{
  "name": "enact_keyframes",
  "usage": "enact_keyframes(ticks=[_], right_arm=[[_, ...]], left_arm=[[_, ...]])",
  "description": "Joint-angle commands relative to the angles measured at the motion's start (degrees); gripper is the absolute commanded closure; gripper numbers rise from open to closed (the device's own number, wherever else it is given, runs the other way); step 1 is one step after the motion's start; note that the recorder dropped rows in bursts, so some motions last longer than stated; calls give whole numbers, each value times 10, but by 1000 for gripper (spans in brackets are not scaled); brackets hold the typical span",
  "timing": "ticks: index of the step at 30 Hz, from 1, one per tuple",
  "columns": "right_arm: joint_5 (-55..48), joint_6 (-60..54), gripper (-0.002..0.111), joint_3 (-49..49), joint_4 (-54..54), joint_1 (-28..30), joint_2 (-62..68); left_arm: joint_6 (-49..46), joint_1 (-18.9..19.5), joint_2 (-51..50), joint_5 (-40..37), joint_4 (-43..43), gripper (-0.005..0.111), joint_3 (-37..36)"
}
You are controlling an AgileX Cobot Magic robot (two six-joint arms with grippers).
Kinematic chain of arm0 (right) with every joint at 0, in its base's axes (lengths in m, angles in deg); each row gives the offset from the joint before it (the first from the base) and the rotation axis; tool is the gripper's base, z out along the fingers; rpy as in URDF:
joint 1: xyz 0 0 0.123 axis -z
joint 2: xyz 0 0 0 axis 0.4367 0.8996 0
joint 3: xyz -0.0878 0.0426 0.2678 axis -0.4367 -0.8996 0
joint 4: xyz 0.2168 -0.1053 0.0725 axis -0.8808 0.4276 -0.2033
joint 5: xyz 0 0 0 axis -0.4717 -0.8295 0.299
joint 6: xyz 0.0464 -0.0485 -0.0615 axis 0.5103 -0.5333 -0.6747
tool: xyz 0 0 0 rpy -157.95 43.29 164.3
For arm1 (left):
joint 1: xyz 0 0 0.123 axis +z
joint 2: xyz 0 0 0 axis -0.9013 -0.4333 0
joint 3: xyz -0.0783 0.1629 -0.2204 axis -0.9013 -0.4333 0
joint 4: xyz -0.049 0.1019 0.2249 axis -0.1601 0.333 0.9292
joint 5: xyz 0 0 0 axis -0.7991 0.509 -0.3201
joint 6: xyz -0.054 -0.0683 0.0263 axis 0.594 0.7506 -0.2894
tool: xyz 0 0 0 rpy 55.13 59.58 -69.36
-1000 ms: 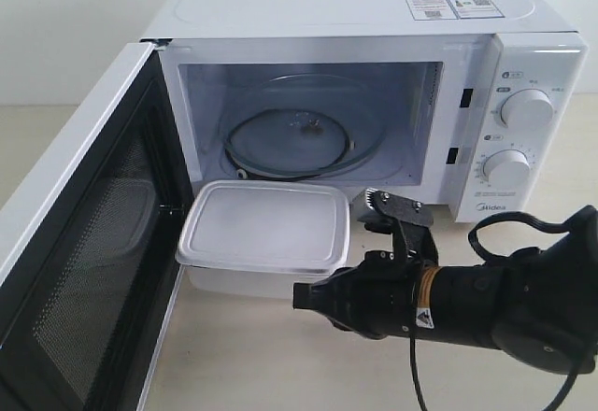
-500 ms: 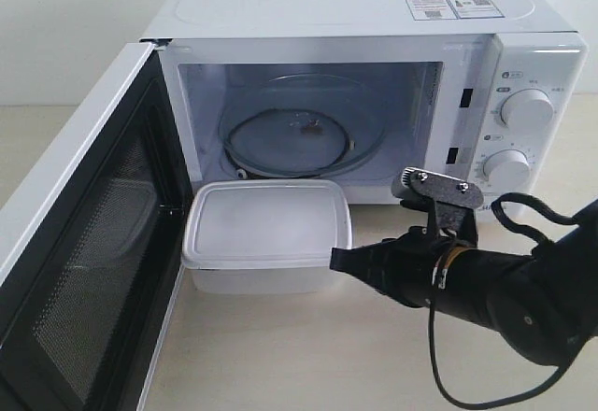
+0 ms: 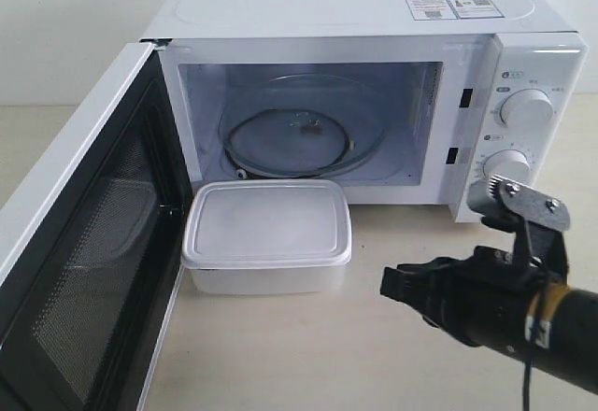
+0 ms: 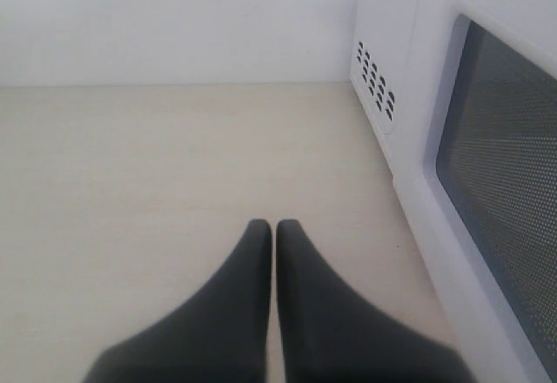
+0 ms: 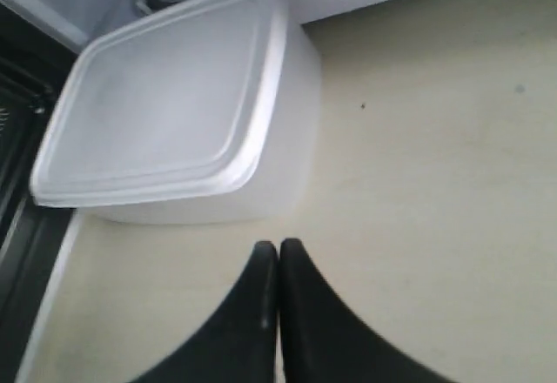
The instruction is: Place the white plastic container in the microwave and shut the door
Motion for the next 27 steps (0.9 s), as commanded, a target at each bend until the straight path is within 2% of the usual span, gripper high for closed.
enact_keyframes(ticks=[1, 5, 9, 16, 18, 23, 27], right_arm=[[139, 111, 108, -59, 94, -2, -7], [260, 150, 108, -71, 82, -45, 28], [346, 203, 108, -71, -16, -127, 85], [346, 318, 108, -42, -178, -241, 183], [346, 330, 108, -19, -193, -248, 201], [343, 366, 108, 60, -129, -248, 229], [256, 356, 108, 115, -126, -248, 237]], left_arm=[[4, 0, 1, 2, -3, 102, -2], [4, 0, 1, 2, -3, 102, -2], [4, 0, 1, 2, -3, 102, -2], [4, 0, 1, 2, -3, 102, -2], [4, 0, 1, 2, -3, 102, -2], [4, 0, 1, 2, -3, 102, -2], [4, 0, 1, 2, -3, 102, -2]])
